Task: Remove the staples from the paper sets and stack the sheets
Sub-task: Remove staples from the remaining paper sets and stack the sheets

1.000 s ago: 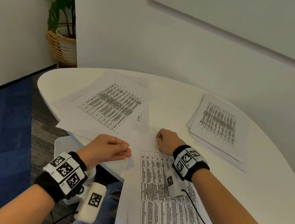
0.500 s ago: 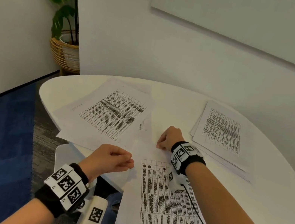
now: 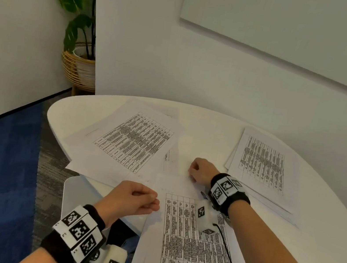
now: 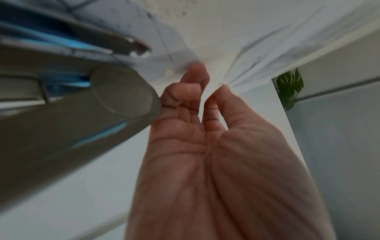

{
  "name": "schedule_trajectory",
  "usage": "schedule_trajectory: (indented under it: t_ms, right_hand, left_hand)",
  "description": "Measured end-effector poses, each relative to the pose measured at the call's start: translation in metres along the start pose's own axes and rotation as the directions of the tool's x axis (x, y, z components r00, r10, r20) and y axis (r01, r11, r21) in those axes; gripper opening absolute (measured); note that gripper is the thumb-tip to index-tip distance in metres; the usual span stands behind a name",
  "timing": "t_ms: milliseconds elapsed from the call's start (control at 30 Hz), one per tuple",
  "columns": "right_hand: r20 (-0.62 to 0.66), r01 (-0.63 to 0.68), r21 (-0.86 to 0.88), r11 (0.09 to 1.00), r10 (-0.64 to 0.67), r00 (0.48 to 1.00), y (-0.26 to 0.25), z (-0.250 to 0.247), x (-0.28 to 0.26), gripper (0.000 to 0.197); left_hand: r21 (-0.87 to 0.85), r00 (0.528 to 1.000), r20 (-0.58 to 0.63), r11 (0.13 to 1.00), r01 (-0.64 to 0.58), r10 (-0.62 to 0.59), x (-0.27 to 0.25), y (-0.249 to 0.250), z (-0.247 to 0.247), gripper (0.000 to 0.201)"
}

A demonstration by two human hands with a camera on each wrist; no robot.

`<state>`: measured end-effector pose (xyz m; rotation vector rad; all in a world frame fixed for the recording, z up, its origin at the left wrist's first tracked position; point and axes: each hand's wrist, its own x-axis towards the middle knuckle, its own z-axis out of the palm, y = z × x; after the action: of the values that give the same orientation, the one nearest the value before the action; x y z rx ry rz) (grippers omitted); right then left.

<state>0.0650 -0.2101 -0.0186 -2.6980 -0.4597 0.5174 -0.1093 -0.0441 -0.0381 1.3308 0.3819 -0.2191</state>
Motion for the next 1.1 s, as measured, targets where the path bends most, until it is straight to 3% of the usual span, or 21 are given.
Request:
schedule_trajectory:
  t_ms: [100,233,367,533,700,933,1100]
  right_hand:
    - [0.001,0.025,0.295,0.955,-0.026,1.0,-0.002,-0.005,-0.008,0.016]
    - [-0.009,0.177,0.553,0.814,-0.207,0.978,-0.023,0.0,-0.041,0.01]
    - [-0.064,0.306,0.474,0.825,-0.314,0.947,-0.035,0.009,-0.058,0.011]
    - [-0.259,0.33,0.301,0.895,-0.256,0.931,-0.033,0.009,-0.062,0.013]
    - [-0.191,0.245,0.38,0.892,-0.184,0.964,-0.027,0.0,-0.06,0.025]
    - [-0.154,0.243,0.554,0.796,-0.189,0.97,-0.024,-0.003,-0.062,0.025]
    - [-0.131,0.193,0.57,0.798,-0.144,0.981,-0.022,0.003,-0.058,0.026]
  left_hand:
    - [-0.03,0.999,-0.029,0.999,-0.025,0.024,0.004,0.004,0.002,0.009]
    - [-0.038,0.999,-0.027,0.999,-0.03,0.029,0.016,0.016,0.013,0.013]
    - [-0.162,0.999,0.045,0.986,0.036,-0.029,0.025,0.027,0.027,0.029]
    - [-0.3,0.996,0.065,0.951,0.08,-0.064,0.027,0.031,0.035,0.026]
    - [-0.349,0.989,0.12,0.929,0.126,-0.089,0.025,0.034,0.033,0.022]
    - [-0.381,0.976,0.172,0.904,0.194,-0.137,0.022,0.035,0.024,0.02]
    - [-0.414,0.977,0.164,0.889,0.193,-0.136,0.021,0.032,0.02,0.02]
